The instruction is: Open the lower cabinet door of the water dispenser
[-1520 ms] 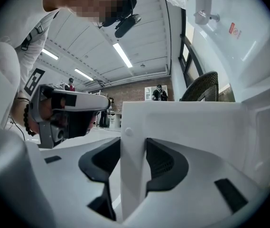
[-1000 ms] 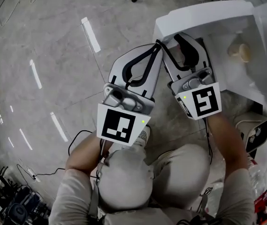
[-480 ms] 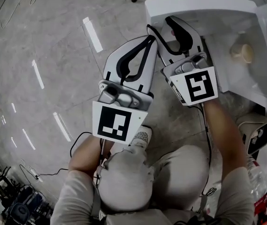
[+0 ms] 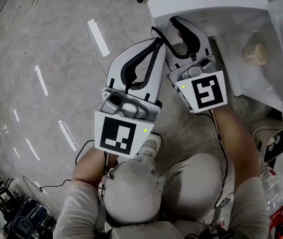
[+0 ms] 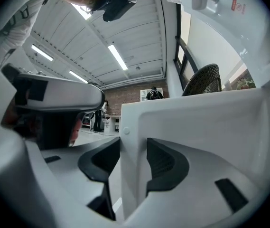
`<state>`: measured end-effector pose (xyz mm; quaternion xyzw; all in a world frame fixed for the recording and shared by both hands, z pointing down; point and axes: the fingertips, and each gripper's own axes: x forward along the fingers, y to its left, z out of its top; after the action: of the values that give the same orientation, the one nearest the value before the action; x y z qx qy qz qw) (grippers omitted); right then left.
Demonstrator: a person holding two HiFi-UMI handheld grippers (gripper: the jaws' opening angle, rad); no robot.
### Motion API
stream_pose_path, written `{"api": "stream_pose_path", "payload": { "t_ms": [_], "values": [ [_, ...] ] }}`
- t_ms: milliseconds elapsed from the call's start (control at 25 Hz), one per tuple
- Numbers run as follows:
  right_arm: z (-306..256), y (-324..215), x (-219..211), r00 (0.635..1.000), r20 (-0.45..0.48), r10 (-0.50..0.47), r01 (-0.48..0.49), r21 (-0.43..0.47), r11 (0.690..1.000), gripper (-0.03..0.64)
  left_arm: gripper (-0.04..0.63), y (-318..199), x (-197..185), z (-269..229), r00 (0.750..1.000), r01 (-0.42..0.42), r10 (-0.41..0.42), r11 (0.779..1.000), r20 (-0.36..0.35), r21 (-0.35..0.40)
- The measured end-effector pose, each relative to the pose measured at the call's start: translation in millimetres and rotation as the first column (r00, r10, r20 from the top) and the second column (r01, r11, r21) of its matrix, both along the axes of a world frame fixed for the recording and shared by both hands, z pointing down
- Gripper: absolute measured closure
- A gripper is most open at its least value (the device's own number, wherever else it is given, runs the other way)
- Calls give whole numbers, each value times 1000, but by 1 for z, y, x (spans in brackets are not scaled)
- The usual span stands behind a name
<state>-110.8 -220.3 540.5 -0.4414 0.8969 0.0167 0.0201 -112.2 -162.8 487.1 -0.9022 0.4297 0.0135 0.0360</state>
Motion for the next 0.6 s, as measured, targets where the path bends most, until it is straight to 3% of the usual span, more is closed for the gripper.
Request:
{"api": "stream_pose_path", "payload": {
  "t_ms": [440, 600],
  "values": [
    [1, 36, 12, 999, 2, -36, 36, -14, 999, 434, 591, 5, 7, 5, 1000, -7, 7, 1000, 12, -11],
    [3, 67, 41, 1000, 21, -3, 4, -38, 999, 437, 591, 13, 11, -1, 1000, -22, 22, 1000, -14, -5]
  ]
}}
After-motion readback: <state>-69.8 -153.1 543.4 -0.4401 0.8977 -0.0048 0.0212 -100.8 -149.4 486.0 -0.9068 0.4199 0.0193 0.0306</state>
